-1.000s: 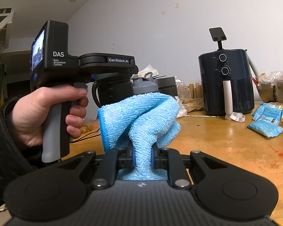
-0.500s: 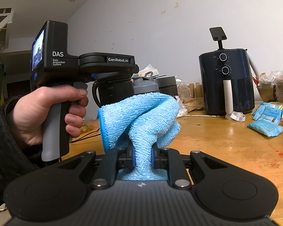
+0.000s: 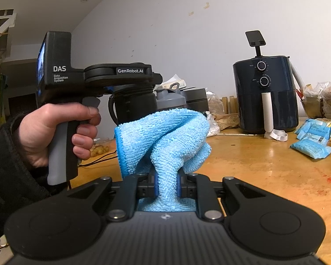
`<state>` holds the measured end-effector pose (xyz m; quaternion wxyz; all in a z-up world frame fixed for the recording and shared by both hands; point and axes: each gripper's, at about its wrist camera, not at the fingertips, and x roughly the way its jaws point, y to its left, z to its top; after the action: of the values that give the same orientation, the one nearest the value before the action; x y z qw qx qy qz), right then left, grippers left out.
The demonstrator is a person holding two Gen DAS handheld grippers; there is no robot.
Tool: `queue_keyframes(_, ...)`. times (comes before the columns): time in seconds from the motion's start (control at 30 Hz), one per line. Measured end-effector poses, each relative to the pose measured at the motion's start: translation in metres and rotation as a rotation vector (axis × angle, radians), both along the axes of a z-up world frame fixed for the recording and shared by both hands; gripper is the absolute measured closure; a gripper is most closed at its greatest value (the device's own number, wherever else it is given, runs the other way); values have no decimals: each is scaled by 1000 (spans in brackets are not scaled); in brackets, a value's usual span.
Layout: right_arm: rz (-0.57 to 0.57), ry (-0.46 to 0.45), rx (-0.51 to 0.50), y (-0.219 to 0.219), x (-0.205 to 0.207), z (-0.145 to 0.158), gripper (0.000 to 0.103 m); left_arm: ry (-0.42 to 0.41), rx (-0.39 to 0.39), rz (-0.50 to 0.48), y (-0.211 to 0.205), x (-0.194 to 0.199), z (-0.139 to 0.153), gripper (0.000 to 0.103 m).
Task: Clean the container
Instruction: 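Rub the towel around the bottle body with the right gripper while the left holds it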
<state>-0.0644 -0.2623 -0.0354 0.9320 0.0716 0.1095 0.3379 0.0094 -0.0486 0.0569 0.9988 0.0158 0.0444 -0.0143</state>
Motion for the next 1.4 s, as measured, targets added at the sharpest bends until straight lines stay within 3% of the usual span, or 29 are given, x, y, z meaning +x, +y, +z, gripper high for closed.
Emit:
queue_keyframes(0.77,21,-18,-3,4,0,5,96,-4,-15,-239,35,4,-3,36)
queue_keyframes(1.4,40,-10,42,0,4,4,95,-37,-18,-523,71,17,-11,35)
